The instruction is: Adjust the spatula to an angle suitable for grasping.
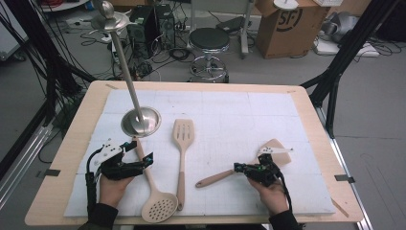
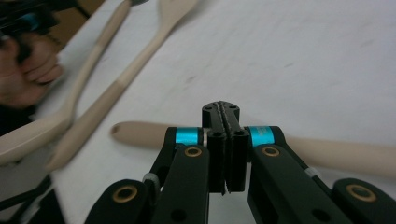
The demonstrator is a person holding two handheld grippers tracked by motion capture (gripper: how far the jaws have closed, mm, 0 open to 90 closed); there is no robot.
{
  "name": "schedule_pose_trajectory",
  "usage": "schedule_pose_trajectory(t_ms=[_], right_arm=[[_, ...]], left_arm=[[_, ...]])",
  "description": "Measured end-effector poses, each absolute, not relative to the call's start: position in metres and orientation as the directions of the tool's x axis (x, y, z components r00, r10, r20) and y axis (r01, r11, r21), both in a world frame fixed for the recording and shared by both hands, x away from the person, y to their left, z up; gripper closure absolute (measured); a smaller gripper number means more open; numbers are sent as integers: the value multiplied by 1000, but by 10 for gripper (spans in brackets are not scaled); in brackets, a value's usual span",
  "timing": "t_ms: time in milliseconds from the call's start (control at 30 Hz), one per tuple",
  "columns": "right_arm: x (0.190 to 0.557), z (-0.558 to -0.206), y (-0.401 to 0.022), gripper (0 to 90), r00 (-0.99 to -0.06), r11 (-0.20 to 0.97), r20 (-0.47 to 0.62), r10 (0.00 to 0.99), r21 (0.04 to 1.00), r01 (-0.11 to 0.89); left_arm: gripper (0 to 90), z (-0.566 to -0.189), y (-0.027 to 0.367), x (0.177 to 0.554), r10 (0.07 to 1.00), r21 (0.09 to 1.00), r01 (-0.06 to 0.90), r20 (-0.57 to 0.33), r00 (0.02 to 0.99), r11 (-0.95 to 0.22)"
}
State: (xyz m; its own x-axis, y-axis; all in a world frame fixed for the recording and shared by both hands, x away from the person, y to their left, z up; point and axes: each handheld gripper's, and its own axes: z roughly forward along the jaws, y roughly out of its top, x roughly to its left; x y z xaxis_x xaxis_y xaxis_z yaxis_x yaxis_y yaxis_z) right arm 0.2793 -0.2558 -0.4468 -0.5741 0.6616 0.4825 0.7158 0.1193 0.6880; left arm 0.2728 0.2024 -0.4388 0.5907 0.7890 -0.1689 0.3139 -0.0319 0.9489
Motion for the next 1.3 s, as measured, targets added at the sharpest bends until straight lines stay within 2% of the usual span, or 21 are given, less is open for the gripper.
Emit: schedule_pose_trajectory(t_ms=[133,333,600,967,1300], right_arm=[[267,-455,-233,896,-603,153,534,593,661,735],[255,-456,-202,895,-655,238,528,541,650,721],[249,-458,-163,895,-722,402,448,526,618,676],[268,-458,-148,896,-714,390,432,551,623,678],[302,-458,-141,897,-687,353,418,594,632,690]], left_arm=[[176,-438,203,273,790,949,313,-168,590,-32],[176,-438,203,272,789,950,312,-171,590,-28],[176,-438,204,272,789,950,311,-171,590,-26],[176,-438,203,272,790,950,310,-169,590,-29],[176,-438,204,272,791,950,311,-170,587,-27]])
